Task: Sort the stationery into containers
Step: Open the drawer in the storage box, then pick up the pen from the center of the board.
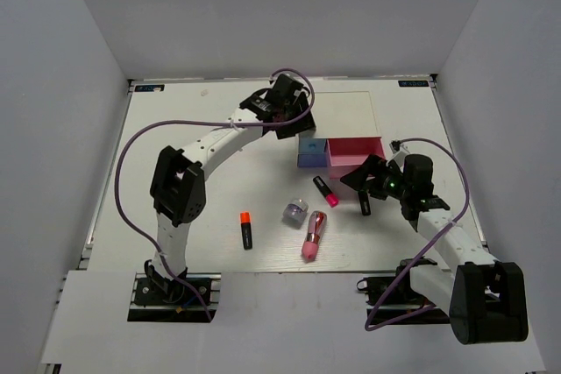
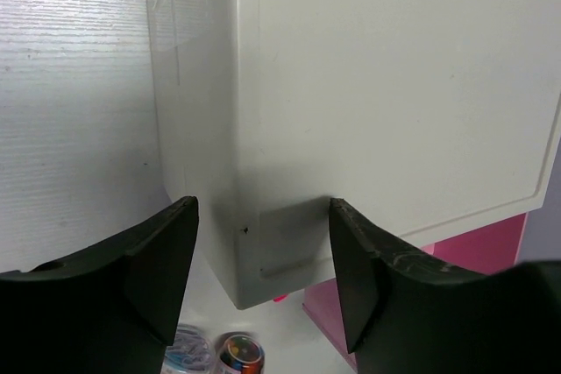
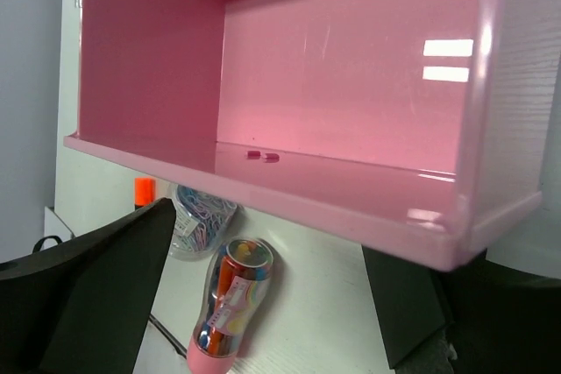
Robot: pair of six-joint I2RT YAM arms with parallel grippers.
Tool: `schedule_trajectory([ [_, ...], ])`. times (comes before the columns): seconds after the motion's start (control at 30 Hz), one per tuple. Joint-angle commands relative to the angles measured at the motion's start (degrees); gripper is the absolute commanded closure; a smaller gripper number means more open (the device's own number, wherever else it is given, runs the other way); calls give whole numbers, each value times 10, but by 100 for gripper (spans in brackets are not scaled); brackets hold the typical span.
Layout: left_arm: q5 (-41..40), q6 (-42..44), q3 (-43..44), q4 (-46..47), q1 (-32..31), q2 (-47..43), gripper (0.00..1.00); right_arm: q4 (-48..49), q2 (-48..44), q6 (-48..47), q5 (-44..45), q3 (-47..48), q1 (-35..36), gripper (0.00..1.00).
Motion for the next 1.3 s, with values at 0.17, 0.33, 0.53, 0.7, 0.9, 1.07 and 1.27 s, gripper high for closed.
schedule_trajectory([
  [0.17,-7,5,-35,-5,0,-64,24,-9,-14,-35,-15,11,-1,10],
  [0.33,-13,5,-71,1,0,-118,16,-71,-36,-97,-41,22,-1,10],
  [0.53,-13,5,-170,38,0,-216,11,-146,-51,-164,-109,44,1,10],
  [0.7,10,16,-285,82,0,-341,11,-212,-63,-272,-174,70,2,10],
  [0.9,77,-4,-481,165,0,-460,9,-283,-77,-406,-228,107,6,10],
  [1.07,61,-20,-526,160,-7,-510,9,-382,-71,-588,-235,165,20,10],
  [1.27,49,-15,-526,135,-7,-517,9,-708,-67,-1184,-302,225,29,10],
])
